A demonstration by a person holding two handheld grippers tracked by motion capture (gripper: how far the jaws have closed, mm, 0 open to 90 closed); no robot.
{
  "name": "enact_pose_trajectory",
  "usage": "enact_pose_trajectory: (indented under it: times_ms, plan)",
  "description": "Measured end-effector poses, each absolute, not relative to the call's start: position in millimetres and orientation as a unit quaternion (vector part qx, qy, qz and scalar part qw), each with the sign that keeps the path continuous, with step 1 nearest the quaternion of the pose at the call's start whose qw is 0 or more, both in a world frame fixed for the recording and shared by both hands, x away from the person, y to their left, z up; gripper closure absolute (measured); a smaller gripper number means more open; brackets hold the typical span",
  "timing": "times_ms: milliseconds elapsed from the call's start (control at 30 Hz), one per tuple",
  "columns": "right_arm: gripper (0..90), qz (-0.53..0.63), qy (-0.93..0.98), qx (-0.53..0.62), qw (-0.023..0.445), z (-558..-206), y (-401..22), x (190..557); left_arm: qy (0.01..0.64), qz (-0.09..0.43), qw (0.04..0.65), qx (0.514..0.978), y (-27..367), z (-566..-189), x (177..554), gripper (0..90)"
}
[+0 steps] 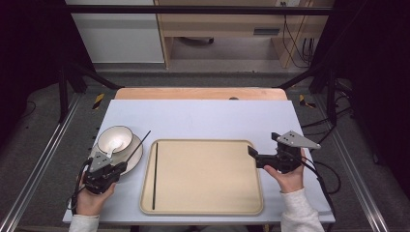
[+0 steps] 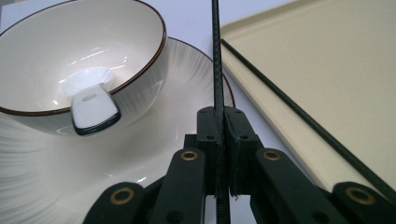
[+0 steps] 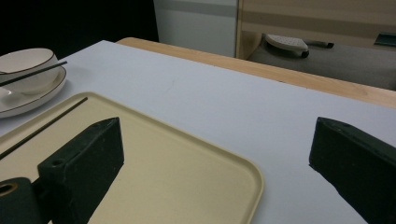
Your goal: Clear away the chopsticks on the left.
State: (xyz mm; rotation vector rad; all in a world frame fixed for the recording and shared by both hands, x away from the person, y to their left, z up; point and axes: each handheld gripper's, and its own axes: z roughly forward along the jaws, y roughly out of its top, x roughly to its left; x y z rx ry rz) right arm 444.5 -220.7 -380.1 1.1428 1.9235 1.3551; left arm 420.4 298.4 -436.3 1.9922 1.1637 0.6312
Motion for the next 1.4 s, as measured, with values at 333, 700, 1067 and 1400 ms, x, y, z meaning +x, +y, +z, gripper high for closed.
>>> enact_pose_trajectory:
  times_ms: [333,700,1067,1400]
  plan:
    - [3.2,0.503,0.708,0.422,0.262,-379,-222,443,0.464,0.251,0.381,0.759,278,-433,410,85.1]
    - [3.2,0.504,0.707,0.422,0.261,-378,-222,443,0.469,0.259,0.402,0.743,258,-431,399,85.1]
    - [3.2,0.505,0.707,0.422,0.259,-378,-222,443,0.495,0.271,0.423,0.709,237,-430,387,85.1]
    - [3.2,0.507,0.706,0.422,0.258,-378,-222,442,0.513,0.279,0.432,0.687,225,-427,384,85.1]
